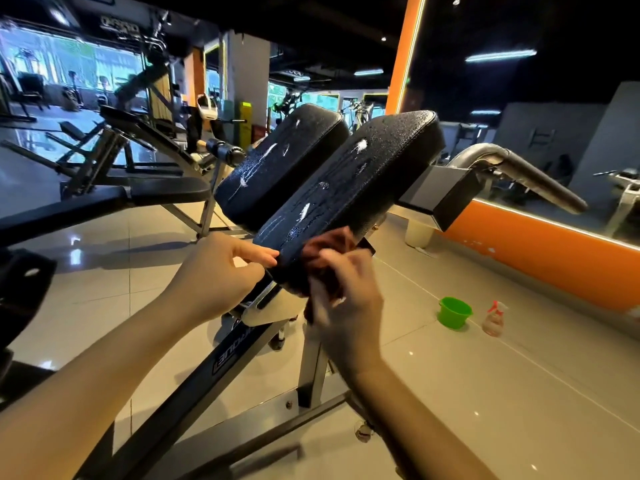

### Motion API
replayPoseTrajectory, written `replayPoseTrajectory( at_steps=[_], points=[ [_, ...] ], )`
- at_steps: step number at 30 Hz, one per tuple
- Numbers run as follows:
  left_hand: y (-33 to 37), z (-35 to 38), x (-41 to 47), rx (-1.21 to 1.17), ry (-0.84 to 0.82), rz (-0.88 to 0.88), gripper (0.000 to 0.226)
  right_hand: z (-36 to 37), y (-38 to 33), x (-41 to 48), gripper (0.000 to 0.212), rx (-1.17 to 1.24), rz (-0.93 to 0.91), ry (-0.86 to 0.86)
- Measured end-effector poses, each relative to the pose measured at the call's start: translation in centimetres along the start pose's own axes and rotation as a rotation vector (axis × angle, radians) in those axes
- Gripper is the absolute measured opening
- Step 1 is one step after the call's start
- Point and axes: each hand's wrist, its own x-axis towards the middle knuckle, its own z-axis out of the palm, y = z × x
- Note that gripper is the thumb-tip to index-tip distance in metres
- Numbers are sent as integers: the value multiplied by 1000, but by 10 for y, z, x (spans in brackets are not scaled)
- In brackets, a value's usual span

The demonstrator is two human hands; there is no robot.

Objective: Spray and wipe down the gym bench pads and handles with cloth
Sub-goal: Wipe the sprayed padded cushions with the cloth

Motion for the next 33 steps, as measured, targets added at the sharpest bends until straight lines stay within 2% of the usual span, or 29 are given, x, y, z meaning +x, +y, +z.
replayPoseTrajectory(
  at_steps=[2,3,5,7,9,12,14,15,19,21,23,25,31,33],
  points=[
    [1,0,-3,3,-10,26,33,4,-5,-23,38,59,-28,-119],
    [1,-1,-5,4,-13,33,34,1,-3,-24,38,86,-36,-123],
    [1,-1,-7,11,-10,36,34,-10,5,-11,35,127,-7,-14],
    [0,0,-7,12,6,28,32,-21,9,12,36,249,102,84],
    [2,1,-7,14,25,24,30,-22,6,22,32,315,156,111],
    [9,1,-4,35,50,42,26,-11,-1,2,25,116,16,-64],
    [10,1,-3,56,45,53,25,-10,-1,-12,28,108,-27,-171],
    [9,2,-3,58,44,54,25,-13,0,-12,29,133,-22,-162],
    [8,4,-4,58,69,29,22,-34,7,19,31,223,47,100],
    [10,5,-3,71,76,38,19,-35,9,31,31,210,105,161],
    [13,4,-3,114,56,50,17,-28,7,26,30,154,111,69],
    [15,2,-2,162,26,64,17,-19,7,11,31,120,104,-101],
    [13,-3,-2,178,-30,94,12,-37,8,12,20,471,308,-396],
    [14,-5,-2,151,-68,105,17,-41,5,21,24,598,354,-520]
  ],
)
